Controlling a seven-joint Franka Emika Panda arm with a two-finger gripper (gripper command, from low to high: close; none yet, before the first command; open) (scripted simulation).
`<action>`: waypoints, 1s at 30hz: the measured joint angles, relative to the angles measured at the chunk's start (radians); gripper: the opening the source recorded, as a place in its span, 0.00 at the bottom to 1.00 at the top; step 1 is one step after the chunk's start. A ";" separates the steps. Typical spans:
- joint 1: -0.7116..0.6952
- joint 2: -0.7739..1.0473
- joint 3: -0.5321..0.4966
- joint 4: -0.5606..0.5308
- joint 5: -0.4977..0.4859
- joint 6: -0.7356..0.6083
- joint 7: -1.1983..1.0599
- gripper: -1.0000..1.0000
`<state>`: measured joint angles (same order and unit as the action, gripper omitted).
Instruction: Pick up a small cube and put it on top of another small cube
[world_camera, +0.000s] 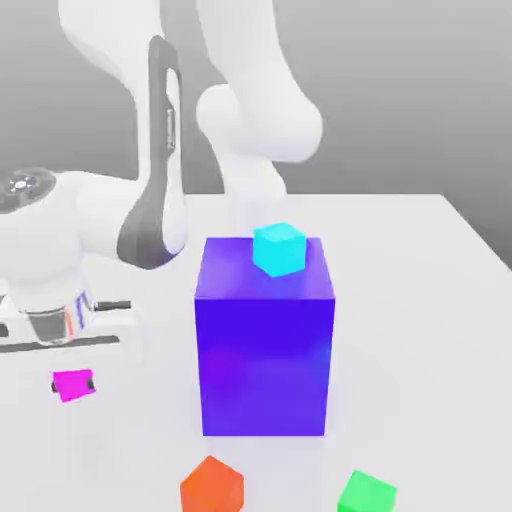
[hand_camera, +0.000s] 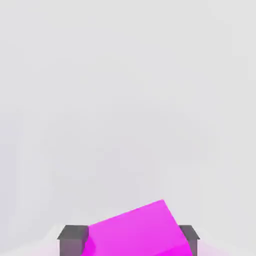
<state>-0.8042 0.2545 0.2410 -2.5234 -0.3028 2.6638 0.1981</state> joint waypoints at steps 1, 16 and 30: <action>0.004 0.005 0.009 0.009 -0.011 -0.007 -0.030 0.00; 0.071 0.064 0.160 0.142 -0.155 -0.113 -0.489 0.00; 0.160 0.074 0.359 0.200 -0.147 -0.166 -0.782 0.00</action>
<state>-0.6446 0.3283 0.6001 -2.3234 -0.4501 2.4976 -0.5837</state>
